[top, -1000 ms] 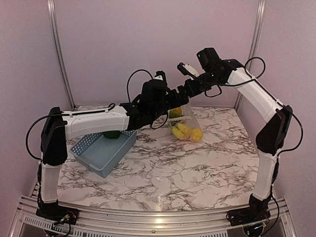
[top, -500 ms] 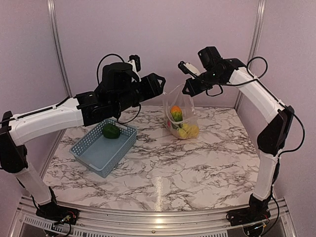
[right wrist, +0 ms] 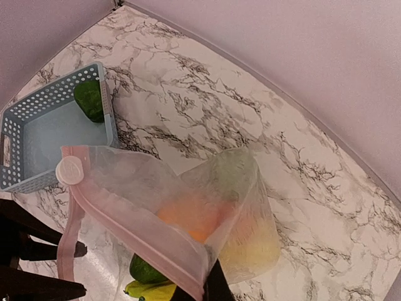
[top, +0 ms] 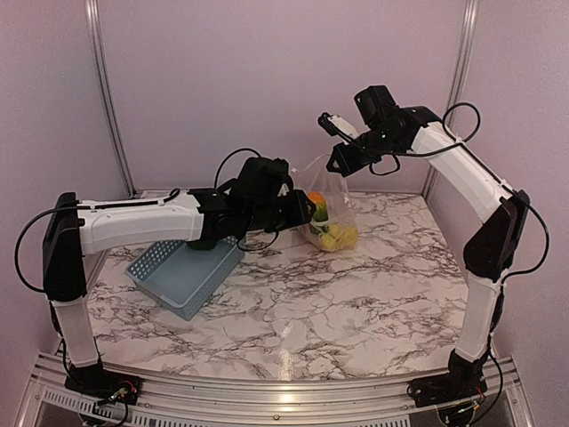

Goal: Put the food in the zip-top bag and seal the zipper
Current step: Pass from the right arm to the left, then adjust the zipper food storage bag at the center of the board, then move the fake vegetable to the bin.

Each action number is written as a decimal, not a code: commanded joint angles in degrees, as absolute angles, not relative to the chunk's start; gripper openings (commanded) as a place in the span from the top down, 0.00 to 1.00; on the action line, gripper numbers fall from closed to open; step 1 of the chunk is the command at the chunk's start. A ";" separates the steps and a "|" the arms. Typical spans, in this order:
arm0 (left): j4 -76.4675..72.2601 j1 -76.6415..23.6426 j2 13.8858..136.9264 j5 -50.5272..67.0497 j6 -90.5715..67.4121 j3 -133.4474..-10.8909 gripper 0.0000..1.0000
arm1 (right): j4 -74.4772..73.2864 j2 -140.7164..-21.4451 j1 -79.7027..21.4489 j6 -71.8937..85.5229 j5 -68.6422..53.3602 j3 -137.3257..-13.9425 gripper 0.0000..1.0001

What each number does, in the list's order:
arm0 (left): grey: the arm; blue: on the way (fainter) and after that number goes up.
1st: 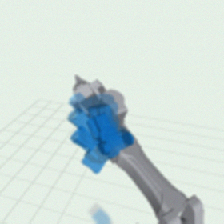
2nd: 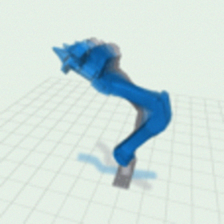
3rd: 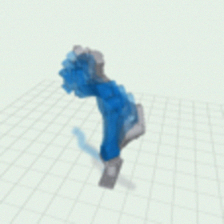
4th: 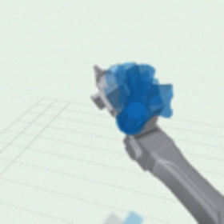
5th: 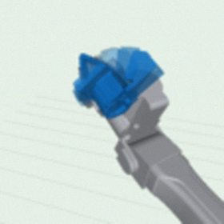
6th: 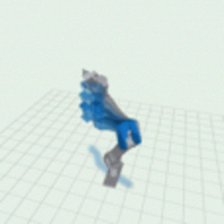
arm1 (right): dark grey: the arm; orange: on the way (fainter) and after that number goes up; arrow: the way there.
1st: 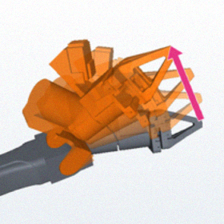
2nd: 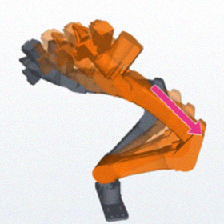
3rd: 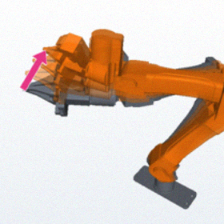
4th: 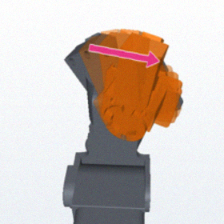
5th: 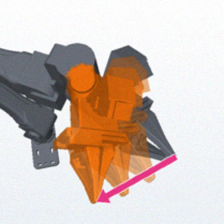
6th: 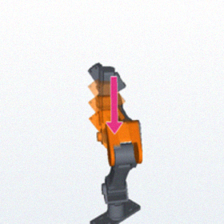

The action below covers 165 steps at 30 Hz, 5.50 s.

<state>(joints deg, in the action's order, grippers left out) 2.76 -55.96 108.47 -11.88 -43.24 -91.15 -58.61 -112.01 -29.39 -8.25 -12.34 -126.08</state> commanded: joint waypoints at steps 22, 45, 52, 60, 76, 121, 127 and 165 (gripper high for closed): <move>0.53 -53.29 111.01 -6.33 -47.84 -96.29 1.00 | -60.79 -99.63 -29.78 -11.35 -8.70 -110.72 0.87; 14.33 -51.99 119.24 1.87 -49.72 -118.00 1.00 | -62.67 -104.06 -26.06 -14.13 -3.29 -127.94 1.00; 15.99 -51.12 120.89 4.31 -51.84 -114.43 1.00 | -62.91 -103.42 -25.84 -14.28 -4.47 -122.58 1.00; 12.51 -50.91 117.77 4.93 -51.59 -109.35 1.00 | -63.72 -105.47 -25.81 -13.58 -6.46 -119.20 0.70; 9.85 -50.89 112.10 1.44 -40.97 -106.97 0.74 | -63.08 -107.79 -22.86 -12.24 -7.06 -126.77 1.00; 31.03 -29.91 96.93 -21.21 -58.08 -77.37 0.13 | -65.31 -103.56 -20.83 -17.80 -13.82 -119.81 1.00; 29.01 -27.86 98.95 -19.05 -63.17 -75.48 0.13 | -65.22 -103.29 -20.77 -17.93 -13.88 -119.50 1.00; 17.22 -22.45 115.39 -14.66 -66.20 -80.76 0.19 | -64.77 -101.12 -23.37 -19.47 -11.48 -114.92 1.00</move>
